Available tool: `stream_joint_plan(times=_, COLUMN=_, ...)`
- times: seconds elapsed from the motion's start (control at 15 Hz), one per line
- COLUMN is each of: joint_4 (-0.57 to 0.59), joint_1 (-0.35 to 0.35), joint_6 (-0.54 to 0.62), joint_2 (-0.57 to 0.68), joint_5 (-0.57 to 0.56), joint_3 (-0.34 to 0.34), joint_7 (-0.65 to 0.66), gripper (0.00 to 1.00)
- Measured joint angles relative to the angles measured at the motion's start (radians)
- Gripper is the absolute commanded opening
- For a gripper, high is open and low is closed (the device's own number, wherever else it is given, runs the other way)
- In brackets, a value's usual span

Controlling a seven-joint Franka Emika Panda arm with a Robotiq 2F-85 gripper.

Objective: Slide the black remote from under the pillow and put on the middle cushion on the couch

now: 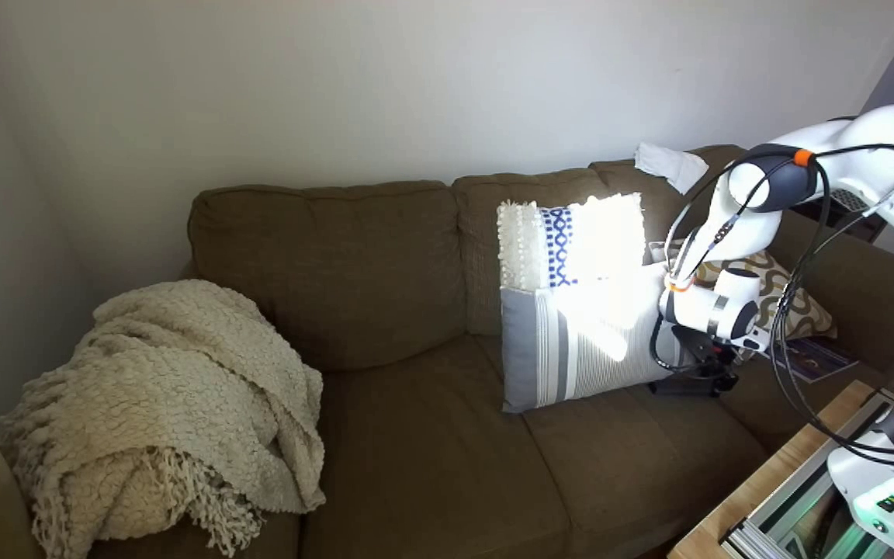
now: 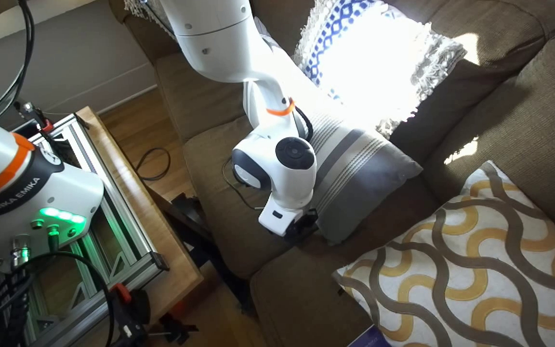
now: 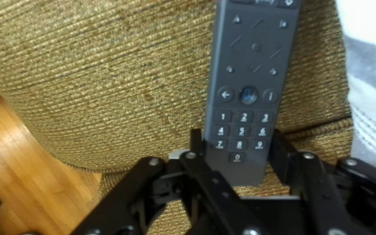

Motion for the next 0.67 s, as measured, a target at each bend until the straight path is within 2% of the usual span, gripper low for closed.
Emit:
stream_joint_plan(times=0.07, joint_4=0.0, joint_1=0.0, joint_6=0.0, joint_2=0.0, joint_5=0.0, joint_3=0.0, joint_7=0.0, gripper=0.52)
stream_joint_plan(times=0.13, joint_4=0.0, joint_1=0.0, joint_6=0.0, joint_2=0.0, joint_5=0.0, joint_3=0.0, joint_7=0.0, gripper=0.27)
stream_joint_plan(times=0.4, joint_4=-0.001, joint_1=0.006, joint_6=0.045, joint_2=0.0, joint_5=0.0, joint_3=0.003, joint_7=-0.015, gripper=0.27)
stream_joint_plan(times=0.67, joint_4=-0.001, joint_1=0.009, joint_6=0.129, joint_2=-0.001, joint_5=0.0, joint_3=0.031, joint_7=-0.117, gripper=0.27)
